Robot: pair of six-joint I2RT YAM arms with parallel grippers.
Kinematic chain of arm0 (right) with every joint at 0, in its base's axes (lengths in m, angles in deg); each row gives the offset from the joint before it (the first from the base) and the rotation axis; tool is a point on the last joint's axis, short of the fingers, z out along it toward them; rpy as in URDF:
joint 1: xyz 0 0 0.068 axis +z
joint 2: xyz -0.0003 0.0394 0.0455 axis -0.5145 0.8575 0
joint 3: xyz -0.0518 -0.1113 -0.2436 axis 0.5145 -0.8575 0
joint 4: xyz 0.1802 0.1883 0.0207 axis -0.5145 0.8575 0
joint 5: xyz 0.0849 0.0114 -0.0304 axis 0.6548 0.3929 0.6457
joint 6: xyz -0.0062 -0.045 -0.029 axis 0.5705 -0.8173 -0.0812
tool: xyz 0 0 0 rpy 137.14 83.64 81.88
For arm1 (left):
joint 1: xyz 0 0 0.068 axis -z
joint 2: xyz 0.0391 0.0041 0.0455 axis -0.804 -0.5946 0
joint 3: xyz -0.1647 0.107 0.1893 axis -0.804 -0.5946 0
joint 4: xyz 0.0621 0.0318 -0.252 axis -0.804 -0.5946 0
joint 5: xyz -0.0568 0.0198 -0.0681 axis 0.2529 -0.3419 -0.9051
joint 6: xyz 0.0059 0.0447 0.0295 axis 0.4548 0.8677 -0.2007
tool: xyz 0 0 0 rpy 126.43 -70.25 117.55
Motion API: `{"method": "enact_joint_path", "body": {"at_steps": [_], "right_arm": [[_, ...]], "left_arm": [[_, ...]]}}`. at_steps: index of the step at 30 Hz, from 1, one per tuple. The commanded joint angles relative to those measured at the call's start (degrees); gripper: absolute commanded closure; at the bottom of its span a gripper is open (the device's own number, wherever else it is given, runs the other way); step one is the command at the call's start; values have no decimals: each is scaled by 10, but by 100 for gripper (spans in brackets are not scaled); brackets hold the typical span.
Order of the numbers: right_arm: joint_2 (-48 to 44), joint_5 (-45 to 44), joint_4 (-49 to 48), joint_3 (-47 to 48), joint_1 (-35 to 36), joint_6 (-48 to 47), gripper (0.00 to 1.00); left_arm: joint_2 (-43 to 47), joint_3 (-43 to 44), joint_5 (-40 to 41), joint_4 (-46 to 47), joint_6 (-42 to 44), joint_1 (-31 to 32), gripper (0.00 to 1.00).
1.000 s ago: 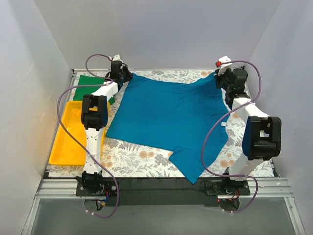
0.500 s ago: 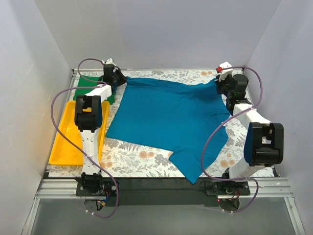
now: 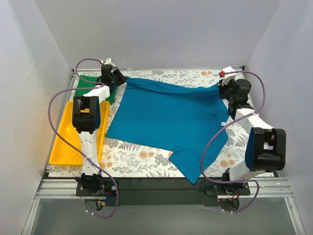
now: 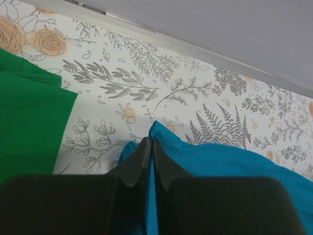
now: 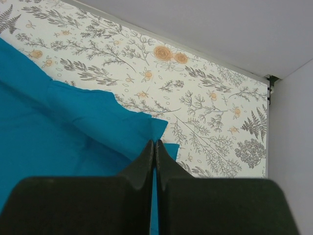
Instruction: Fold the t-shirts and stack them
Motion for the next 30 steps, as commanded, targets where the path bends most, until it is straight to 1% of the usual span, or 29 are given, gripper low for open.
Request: {"method": "enact_joint_path", "body": {"at_steps": [1, 12, 22, 30], "right_arm": [[-28, -5, -21, -15, -7, 2, 99], [-47, -7, -22, -53, -14, 3, 99], [-70, -3, -22, -84, -16, 11, 99], [-88, 2, -21, -96, -16, 15, 99]], "left_arm": [[57, -9, -14, 7, 15, -5, 100], [85, -46, -21, 17, 26, -10, 100], [120, -101, -29, 38, 34, -13, 100], [129, -108, -29, 35, 36, -15, 100]]}}
